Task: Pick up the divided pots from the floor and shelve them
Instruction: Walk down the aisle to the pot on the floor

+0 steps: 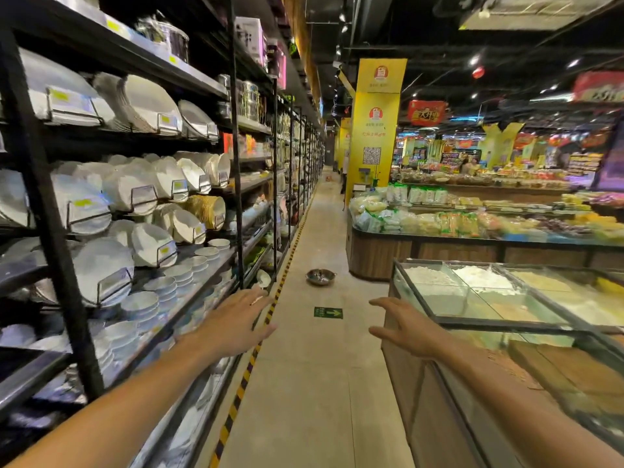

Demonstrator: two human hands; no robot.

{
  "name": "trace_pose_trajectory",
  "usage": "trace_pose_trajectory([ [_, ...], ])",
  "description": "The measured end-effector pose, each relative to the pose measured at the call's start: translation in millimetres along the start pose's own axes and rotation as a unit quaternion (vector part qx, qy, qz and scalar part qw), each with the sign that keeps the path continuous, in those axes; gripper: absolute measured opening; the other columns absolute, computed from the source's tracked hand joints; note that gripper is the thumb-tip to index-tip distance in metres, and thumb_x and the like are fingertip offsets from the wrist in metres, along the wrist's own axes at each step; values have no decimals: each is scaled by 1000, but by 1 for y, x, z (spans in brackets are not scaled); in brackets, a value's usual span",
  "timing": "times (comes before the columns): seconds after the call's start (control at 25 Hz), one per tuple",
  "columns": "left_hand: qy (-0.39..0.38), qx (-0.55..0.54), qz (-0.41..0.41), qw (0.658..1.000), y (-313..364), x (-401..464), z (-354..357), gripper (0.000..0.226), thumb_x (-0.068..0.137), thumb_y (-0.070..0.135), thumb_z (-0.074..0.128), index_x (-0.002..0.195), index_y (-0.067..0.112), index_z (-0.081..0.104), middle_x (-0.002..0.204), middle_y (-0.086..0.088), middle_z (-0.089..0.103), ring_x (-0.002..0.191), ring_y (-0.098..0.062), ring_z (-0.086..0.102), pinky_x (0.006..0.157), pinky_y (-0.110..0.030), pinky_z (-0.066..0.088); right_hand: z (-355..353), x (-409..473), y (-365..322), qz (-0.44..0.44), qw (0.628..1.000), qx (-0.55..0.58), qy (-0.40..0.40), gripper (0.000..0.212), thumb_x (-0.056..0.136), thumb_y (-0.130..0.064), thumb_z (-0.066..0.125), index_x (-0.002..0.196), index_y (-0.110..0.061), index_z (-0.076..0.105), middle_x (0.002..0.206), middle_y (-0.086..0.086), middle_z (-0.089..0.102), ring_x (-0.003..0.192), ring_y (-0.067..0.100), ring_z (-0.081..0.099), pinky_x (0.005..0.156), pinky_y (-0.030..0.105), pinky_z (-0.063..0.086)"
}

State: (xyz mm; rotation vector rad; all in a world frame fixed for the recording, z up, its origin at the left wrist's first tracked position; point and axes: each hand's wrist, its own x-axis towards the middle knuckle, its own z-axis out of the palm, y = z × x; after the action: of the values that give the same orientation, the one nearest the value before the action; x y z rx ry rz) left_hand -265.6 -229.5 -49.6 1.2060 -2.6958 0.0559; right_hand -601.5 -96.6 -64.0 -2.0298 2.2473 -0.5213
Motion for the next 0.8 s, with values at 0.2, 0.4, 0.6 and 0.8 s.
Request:
trace_pose_trajectory([
  [0.2, -20, 13, -5, 1000, -48, 125, 62, 69, 93, 63, 37, 152, 28, 28, 161, 2, 24, 148, -20, 19, 120, -40, 20, 51, 131, 64, 11, 1000, -5, -9, 69, 93, -60, 56, 153, -34, 34, 160, -5, 37, 146, 16, 32, 117, 37, 32],
  [0.4, -68, 23, -3, 997, -124, 264, 129, 72, 92, 66, 33, 153, 30, 23, 164, 1, 16, 151, -22, 9, 123, -45, 5, 95, 277, 114, 21, 998, 21, -46, 73, 95, -56, 57, 156, -27, 30, 162, -2, 33, 147, 18, 31, 116, 35, 30],
  [0.6, -118, 0, 13, 993, -176, 428, 196, 74, 91, 69, 30, 153, 31, 22, 165, 0, 10, 152, -24, 2, 122, -49, -3, 132, 408, 186, 60, 996, 13, -70, 71, 95, -57, 55, 155, -23, 35, 160, -1, 38, 146, 19, 31, 117, 32, 26],
  [0.8, -123, -17, 26, 992, -195, 583, 269, 73, 92, 69, 30, 153, 29, 24, 164, 0, 16, 151, -22, 8, 122, -44, 3, 168, 529, 272, 80, 995, 15, -62, 70, 96, -56, 56, 153, -19, 40, 158, 4, 41, 145, 22, 35, 118, 33, 27],
])
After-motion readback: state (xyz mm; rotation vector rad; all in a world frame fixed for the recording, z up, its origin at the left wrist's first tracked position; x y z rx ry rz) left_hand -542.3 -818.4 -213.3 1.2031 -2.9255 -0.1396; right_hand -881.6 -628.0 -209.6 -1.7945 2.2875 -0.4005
